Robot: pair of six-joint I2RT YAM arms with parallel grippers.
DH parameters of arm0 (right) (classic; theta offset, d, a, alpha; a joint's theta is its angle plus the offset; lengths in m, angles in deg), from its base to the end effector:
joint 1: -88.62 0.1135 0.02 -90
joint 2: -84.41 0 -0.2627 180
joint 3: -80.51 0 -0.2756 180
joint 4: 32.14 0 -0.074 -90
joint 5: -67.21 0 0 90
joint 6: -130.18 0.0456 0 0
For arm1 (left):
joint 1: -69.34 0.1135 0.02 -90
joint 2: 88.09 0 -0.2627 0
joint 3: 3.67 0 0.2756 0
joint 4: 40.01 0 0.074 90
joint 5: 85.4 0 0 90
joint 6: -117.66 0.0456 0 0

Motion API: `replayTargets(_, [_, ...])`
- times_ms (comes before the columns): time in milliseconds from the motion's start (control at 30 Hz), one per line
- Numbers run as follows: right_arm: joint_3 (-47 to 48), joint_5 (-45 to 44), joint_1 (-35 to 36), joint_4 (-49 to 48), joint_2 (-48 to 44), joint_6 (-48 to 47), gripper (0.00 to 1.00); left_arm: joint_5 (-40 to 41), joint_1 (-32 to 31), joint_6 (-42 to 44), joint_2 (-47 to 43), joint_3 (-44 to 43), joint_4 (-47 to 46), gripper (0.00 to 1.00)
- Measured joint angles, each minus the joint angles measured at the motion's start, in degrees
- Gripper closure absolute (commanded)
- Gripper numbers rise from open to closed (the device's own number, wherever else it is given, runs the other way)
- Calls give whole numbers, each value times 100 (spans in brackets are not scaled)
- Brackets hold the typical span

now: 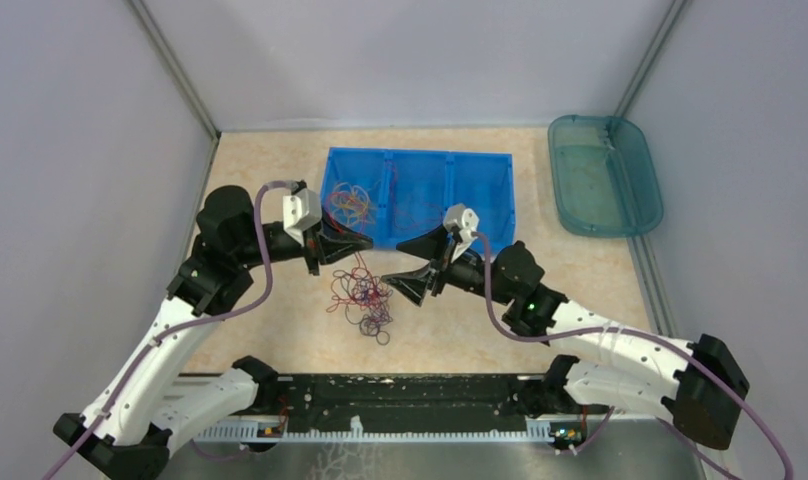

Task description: Untangle the cables

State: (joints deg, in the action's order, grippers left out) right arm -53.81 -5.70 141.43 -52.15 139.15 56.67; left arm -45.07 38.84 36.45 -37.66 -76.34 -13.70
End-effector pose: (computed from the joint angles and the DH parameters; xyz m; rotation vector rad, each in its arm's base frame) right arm 0.1440 0.2120 0.3069 -0.7149 1.3177 1.1987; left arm 0.1642 -0.1370 0.4130 1.1668 1.2529 -0.9904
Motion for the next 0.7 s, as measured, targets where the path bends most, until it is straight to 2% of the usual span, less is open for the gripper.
replayTargets(333, [448,-719,649,-68,942,-824,27,208,0,-505,13,0,-138,100])
replayTargets(700, [496,-1714,719,-562,1272,-1067,32,212,0,-662,-11,0,-136,100])
